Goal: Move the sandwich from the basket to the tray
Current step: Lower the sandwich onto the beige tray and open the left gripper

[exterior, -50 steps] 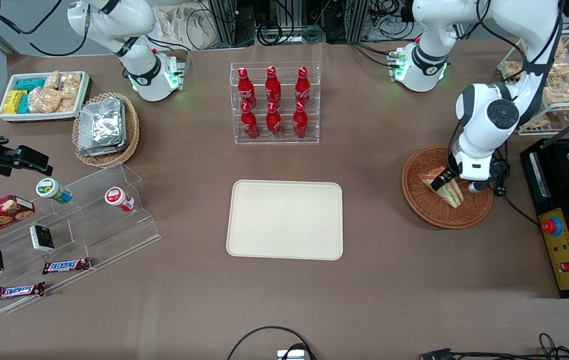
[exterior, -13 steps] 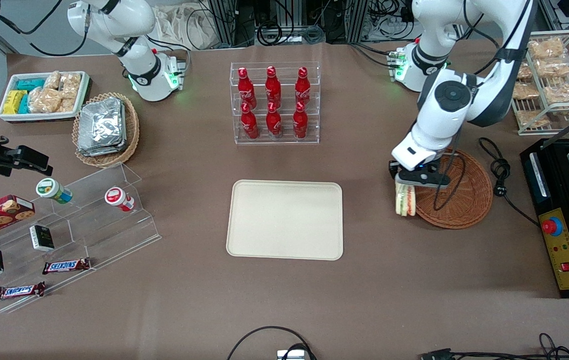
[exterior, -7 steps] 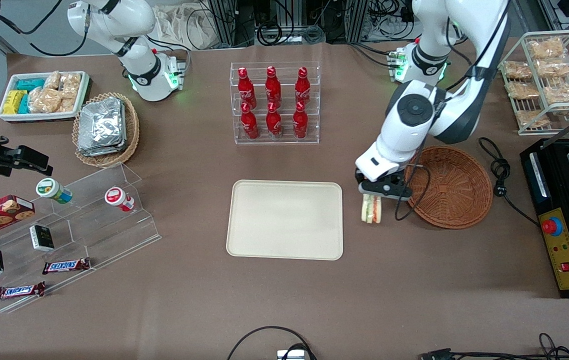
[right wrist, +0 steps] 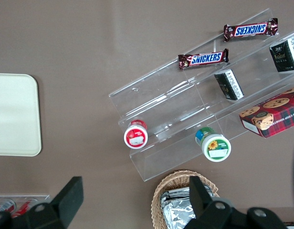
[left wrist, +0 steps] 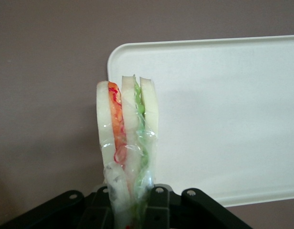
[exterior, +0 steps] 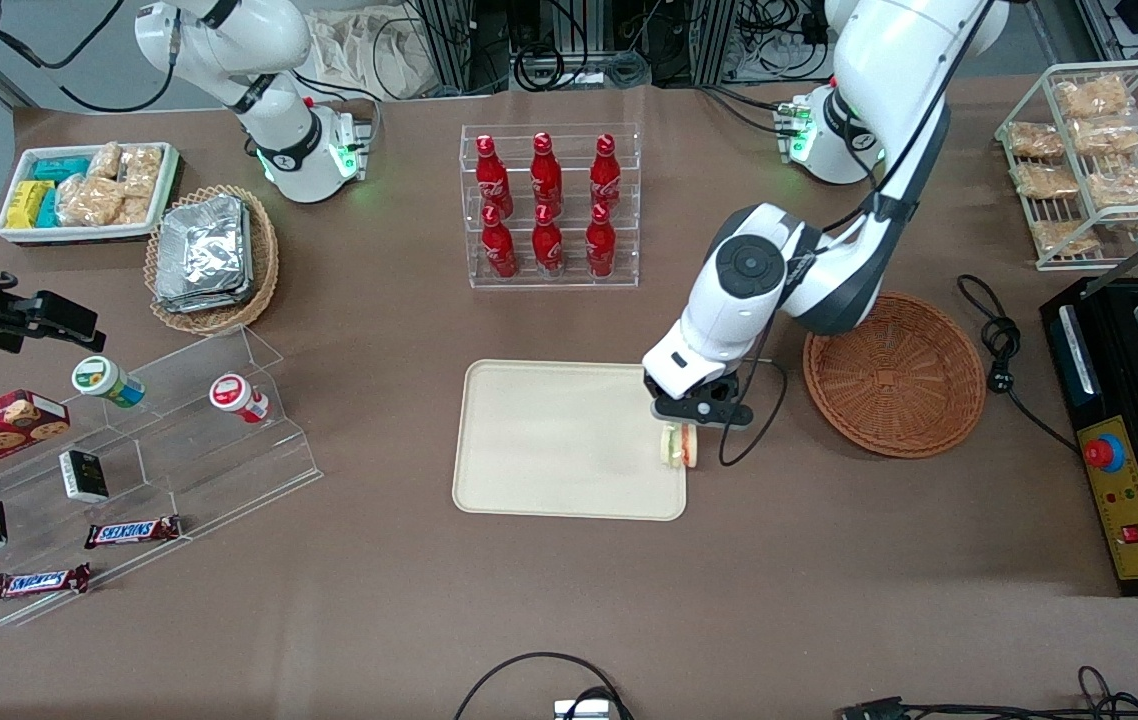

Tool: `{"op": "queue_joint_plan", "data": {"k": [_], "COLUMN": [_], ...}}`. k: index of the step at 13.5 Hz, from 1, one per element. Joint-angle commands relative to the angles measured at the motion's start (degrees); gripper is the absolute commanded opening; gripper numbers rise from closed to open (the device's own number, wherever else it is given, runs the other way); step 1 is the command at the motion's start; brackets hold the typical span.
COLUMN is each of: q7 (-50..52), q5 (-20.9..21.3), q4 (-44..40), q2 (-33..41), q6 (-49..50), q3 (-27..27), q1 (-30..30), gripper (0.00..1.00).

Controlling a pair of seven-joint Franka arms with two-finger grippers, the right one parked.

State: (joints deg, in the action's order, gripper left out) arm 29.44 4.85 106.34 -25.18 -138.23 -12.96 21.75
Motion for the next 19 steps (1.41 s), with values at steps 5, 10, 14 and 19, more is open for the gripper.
{"op": "queue_joint_plan", "data": {"k": [5, 10, 14, 19], "q7": [0.88, 1.58, 1.23, 2.02], "q5": [-0.28, 0.51, 0.86, 2.01], "q4": [-10.45, -12.21, -12.30, -12.30], "q2": [-10.22, -14.19, -14.89, -15.60], "q6": [1.74, 1.21, 1.21, 1.21], "q3": [0.65, 0.65, 0.65, 0.65], "q1": [4.00, 4.18, 4.79, 5.49], "gripper": [0.15, 0.16, 0.31, 0.68]}}
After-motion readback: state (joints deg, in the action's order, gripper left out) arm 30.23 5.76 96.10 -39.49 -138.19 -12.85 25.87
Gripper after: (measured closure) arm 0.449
